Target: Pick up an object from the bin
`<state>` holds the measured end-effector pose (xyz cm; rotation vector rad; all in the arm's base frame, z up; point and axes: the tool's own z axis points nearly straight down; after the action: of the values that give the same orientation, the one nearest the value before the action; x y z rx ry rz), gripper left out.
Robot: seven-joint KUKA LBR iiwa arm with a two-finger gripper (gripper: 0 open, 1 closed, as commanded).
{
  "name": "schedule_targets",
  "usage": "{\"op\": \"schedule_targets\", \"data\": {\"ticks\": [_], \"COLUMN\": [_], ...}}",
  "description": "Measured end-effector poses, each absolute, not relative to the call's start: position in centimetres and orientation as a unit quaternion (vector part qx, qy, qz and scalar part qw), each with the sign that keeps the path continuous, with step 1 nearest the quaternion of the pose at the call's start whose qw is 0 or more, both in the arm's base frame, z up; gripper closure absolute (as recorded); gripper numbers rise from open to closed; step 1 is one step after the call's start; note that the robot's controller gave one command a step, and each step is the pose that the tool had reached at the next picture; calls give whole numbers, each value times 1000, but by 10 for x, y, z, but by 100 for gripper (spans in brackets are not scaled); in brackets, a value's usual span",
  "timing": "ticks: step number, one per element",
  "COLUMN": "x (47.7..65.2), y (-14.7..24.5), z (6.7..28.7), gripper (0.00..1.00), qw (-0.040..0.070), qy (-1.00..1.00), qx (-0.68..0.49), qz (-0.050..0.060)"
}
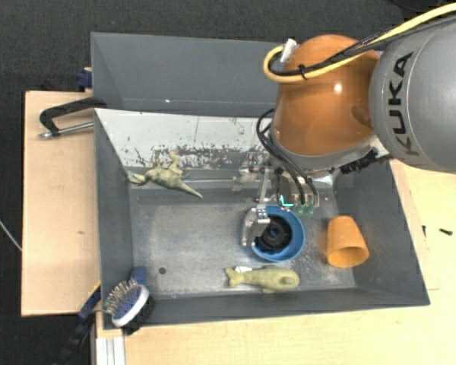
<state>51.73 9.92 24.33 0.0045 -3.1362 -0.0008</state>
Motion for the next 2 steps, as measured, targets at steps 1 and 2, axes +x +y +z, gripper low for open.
{"op": "schedule_targets", "data": {"ticks": [1, 2], "x": [499, 511], "y": [44, 17], "z": [172, 80], "gripper": [0, 0], "qw": [2, 0], "qy": [-992, -998], "qx": [125, 65], "qz": [0, -2]}}
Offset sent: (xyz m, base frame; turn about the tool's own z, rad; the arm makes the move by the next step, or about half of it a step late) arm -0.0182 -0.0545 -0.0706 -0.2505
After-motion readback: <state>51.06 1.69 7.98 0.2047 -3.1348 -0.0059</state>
